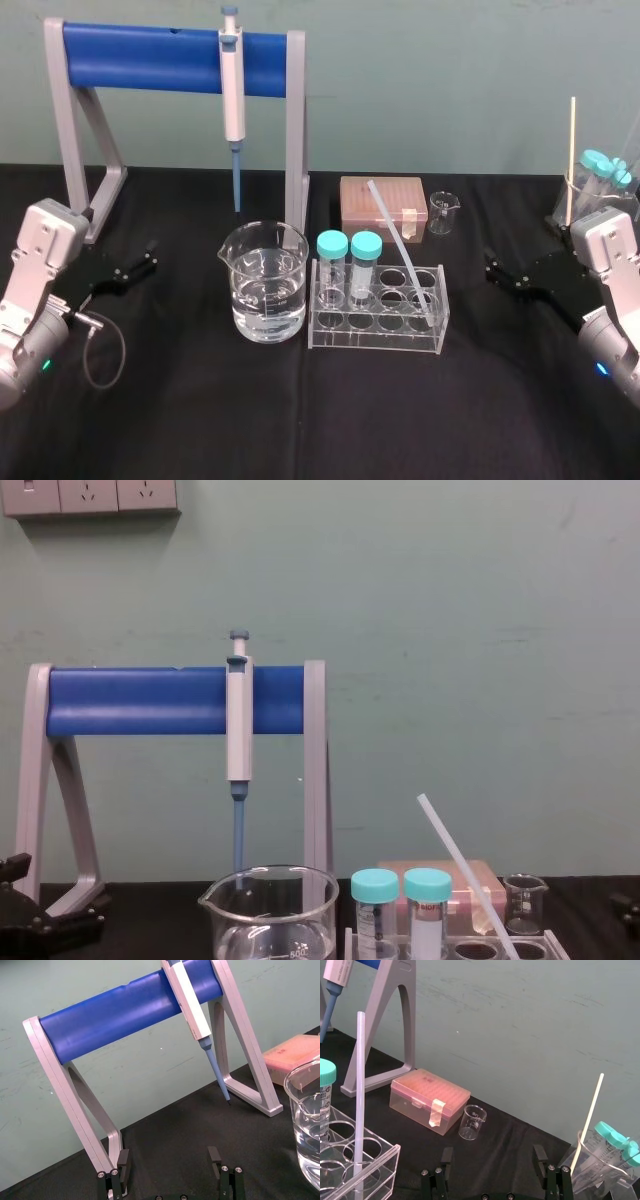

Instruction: Pick up the stirring rod with one hand, then place it down.

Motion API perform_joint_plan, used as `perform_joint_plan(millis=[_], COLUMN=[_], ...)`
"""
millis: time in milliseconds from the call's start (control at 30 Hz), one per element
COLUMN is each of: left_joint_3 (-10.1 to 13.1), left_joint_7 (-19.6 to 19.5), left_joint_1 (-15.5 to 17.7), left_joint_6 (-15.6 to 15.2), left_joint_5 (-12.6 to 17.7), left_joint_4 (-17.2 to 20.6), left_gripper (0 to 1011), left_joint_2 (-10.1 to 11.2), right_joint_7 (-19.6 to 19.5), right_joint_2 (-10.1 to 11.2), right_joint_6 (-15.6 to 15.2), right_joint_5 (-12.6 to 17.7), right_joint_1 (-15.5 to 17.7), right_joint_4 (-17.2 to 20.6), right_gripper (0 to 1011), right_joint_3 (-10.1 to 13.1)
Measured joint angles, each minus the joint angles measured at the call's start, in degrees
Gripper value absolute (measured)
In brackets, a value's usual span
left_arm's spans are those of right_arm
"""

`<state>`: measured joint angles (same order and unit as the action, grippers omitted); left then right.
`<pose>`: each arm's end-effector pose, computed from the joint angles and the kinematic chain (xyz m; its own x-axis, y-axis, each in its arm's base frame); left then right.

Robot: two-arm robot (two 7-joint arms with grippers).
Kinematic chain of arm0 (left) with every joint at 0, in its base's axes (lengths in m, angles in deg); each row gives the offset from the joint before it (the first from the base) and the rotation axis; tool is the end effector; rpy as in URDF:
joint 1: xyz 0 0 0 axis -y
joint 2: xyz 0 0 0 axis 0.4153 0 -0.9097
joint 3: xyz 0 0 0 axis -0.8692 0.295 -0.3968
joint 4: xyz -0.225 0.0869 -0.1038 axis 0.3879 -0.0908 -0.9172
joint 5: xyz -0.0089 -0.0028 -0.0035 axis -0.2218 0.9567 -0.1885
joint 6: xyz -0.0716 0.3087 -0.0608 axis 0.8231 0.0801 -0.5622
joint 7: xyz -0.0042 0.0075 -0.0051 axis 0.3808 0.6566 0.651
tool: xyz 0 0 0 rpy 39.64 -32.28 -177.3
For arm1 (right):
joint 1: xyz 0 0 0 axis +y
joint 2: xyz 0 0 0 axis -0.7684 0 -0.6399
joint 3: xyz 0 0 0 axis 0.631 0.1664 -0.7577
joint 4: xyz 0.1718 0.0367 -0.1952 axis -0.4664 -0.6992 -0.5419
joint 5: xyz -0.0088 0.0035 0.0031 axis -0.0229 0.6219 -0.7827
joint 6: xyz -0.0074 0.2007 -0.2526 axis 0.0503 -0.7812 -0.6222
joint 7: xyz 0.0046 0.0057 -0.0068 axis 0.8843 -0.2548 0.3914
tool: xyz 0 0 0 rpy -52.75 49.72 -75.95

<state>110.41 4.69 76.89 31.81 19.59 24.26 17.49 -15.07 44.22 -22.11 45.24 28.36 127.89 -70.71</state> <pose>0.3666 0.0633 -0.2826 0.2923 0.8803 0.3737 -0.9552 0.2874 0.0702 0.3667 -0.0633 -0.2828 0.2925 -0.8802 0.3737 0.9552 0.2875 -0.0705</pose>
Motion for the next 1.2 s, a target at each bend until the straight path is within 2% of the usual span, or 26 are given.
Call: perform_joint_plan(millis=[867, 1200], left_joint_3=[0.00, 0.00], left_joint_7=[0.00, 0.00], left_joint_1=[0.00, 0.00], left_joint_6=[0.00, 0.00], left_joint_5=[0.00, 0.00], left_joint_4=[0.00, 0.00], left_gripper=[1000, 1000], left_joint_2=[0.00, 0.00], right_joint_7=[0.03, 1.37], right_joint_2=[0.00, 0.01], right_joint_6=[0.00, 1.92], right_joint_5=[-0.02, -1.91], right_joint_1=[0.00, 0.18], right_joint_4=[0.00, 1.27], right_gripper=[1000, 1000], right_joint_3=[0.03, 1.52])
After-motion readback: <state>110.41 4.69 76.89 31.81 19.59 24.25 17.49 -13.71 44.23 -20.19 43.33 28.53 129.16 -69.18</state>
